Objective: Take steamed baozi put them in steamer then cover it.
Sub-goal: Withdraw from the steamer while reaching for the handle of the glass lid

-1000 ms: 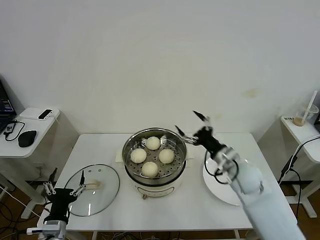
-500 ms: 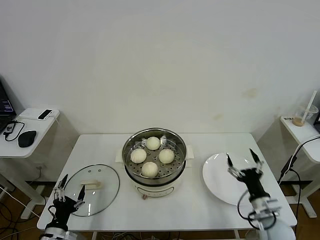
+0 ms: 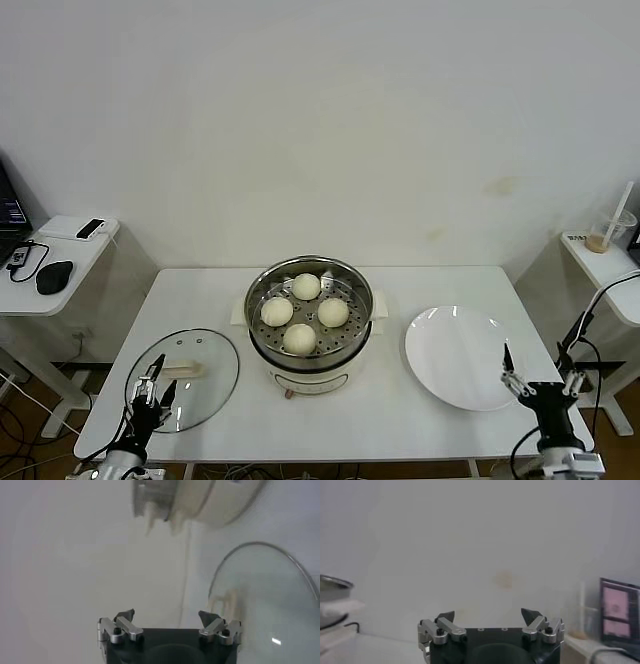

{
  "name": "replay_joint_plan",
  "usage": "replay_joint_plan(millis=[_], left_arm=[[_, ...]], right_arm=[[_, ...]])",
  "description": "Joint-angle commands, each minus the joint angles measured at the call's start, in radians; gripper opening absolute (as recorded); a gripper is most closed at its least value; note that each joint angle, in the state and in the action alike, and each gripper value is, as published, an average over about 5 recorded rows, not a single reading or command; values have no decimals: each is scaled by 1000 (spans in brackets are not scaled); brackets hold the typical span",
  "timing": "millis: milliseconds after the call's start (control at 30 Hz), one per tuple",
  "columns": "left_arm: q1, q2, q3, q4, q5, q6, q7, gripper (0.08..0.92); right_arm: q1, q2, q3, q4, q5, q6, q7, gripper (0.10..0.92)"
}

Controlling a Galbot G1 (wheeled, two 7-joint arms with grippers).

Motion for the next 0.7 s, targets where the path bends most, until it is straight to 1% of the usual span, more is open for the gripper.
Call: replay_joint_plan(millis=[33,300,700], left_arm=[[-130,22,29,151,115,-3,2,823],[-232,27,48,220,111,-2,13,823],[-348,21,70,337,103,-6,14,823]], right_arm=[[-55,38,49,7,-25,24,14,823],[-41,48,57,-24,-29,29,14,823],[-37,62,46,-46,-52,33,13,823]])
